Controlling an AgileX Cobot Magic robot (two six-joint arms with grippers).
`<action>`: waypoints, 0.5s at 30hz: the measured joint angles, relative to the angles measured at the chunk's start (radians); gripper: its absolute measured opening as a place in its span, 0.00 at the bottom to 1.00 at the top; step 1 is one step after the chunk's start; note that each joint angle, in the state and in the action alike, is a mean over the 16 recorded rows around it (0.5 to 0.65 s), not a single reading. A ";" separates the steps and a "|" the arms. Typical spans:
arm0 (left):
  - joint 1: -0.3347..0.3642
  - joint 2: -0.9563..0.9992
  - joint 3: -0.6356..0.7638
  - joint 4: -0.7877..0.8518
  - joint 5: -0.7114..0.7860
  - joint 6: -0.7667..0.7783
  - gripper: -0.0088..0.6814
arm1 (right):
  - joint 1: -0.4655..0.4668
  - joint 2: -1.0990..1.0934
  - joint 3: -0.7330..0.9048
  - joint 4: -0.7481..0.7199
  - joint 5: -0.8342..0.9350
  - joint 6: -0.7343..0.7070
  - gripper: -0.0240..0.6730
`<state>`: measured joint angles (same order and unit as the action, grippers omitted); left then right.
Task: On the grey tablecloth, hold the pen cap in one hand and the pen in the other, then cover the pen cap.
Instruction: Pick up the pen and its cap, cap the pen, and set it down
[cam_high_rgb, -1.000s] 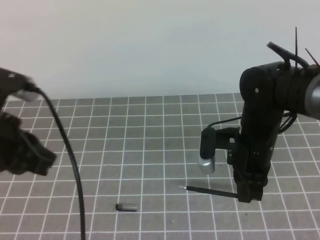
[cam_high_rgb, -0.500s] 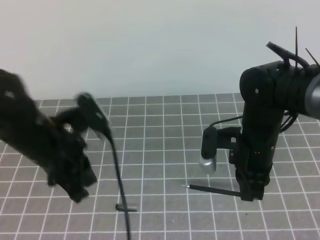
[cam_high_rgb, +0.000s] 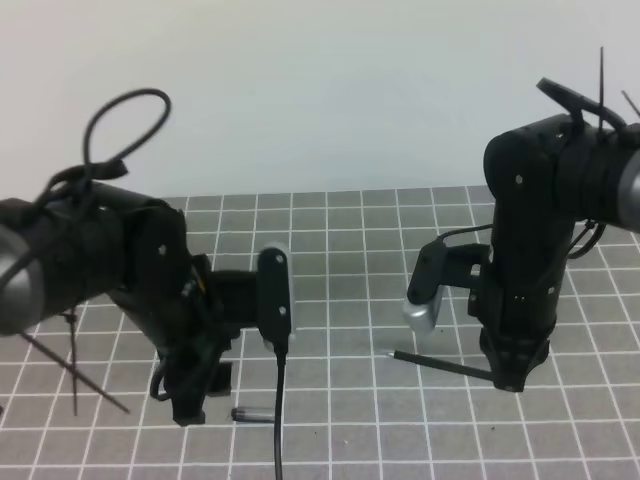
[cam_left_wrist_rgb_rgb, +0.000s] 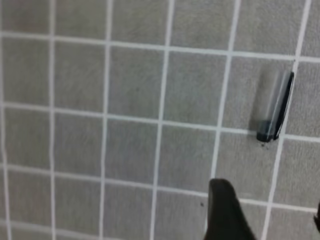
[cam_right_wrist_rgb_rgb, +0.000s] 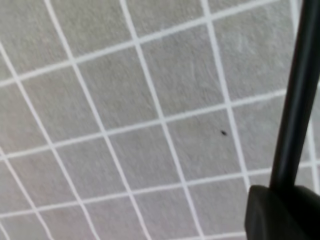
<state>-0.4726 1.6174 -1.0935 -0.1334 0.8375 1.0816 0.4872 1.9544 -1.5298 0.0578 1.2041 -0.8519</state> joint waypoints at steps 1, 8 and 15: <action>-0.005 0.011 0.000 -0.001 -0.011 0.015 0.53 | 0.000 -0.003 0.000 -0.006 0.000 0.004 0.13; -0.033 0.084 -0.001 -0.007 -0.058 0.091 0.54 | 0.000 -0.020 0.000 -0.035 0.000 0.014 0.13; -0.051 0.148 -0.002 -0.001 -0.087 0.119 0.54 | 0.000 -0.026 0.000 -0.039 0.000 0.014 0.13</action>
<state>-0.5239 1.7654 -1.0957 -0.1346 0.7503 1.2006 0.4872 1.9287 -1.5298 0.0190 1.2041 -0.8377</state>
